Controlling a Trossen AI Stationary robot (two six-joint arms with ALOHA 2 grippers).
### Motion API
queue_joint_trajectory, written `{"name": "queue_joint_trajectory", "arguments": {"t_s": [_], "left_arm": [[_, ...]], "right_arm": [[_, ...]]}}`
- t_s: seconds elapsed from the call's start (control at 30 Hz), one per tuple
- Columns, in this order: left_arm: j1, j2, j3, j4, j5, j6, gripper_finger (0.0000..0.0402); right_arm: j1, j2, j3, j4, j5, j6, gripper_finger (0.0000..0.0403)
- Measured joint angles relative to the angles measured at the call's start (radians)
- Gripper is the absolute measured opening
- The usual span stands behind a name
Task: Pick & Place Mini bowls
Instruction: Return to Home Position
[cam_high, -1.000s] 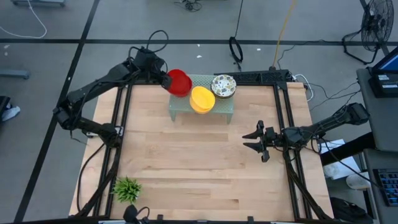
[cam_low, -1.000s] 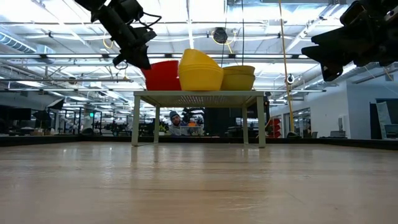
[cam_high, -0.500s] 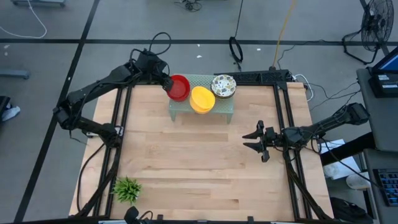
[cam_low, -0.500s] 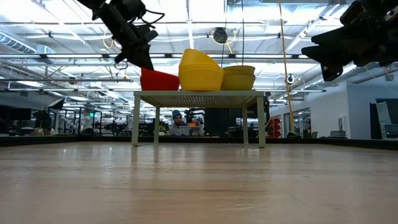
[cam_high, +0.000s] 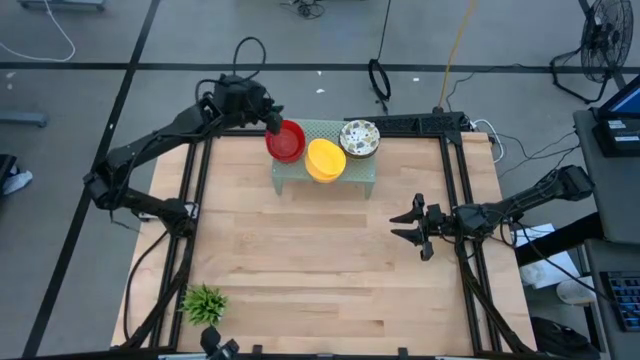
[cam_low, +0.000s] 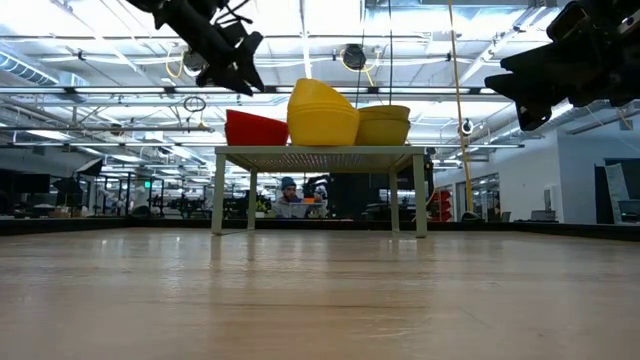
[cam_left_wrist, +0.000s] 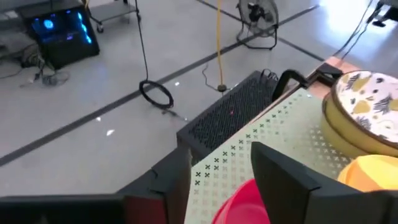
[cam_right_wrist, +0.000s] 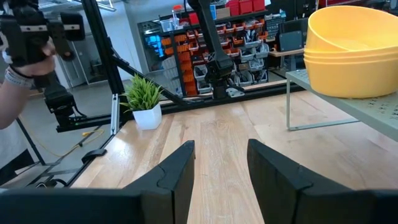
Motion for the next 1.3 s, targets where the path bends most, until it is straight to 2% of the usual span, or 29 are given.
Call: {"name": "queue_joint_trajectory", "arguments": {"t_s": [0.13,0.4,0.63,0.73,0.87,1.03,1.3], "left_arm": [[0.0,-0.058,0.0,-0.046,0.012,0.04,0.0176],[0.0,-0.297,0.0,-0.319,0.004,0.063,0.015],[0.0,-0.496,0.0,-0.555,0.004,-0.011,0.0128],[-0.008,-0.573,-0.027,-0.594,0.004,-0.057,0.0124],[-0.025,-0.7,-0.146,-0.595,0.004,-0.091,0.0123],[-0.035,-0.864,-0.36,-0.519,0.006,-0.14,0.0122],[-0.035,-1.026,-0.679,-0.197,0.125,-0.228,0.0122]], "right_arm": [[0.0,0.0,0.0,0.0,0.0,0.0,0.0134],[0.0,0.0,0.0,0.0,0.0,0.0,0.0134],[0.0,0.0,0.0,0.0,0.0,0.0,0.0134],[0.0,0.0,0.0,0.0,0.0,0.0,0.0134],[0.0,0.0,0.0,0.0,0.0,0.0,0.0134],[0.0,0.0,0.0,0.0,0.0,0.0,0.0134],[0.0,0.0,0.0,0.0,0.0,0.0,0.0134]]}}
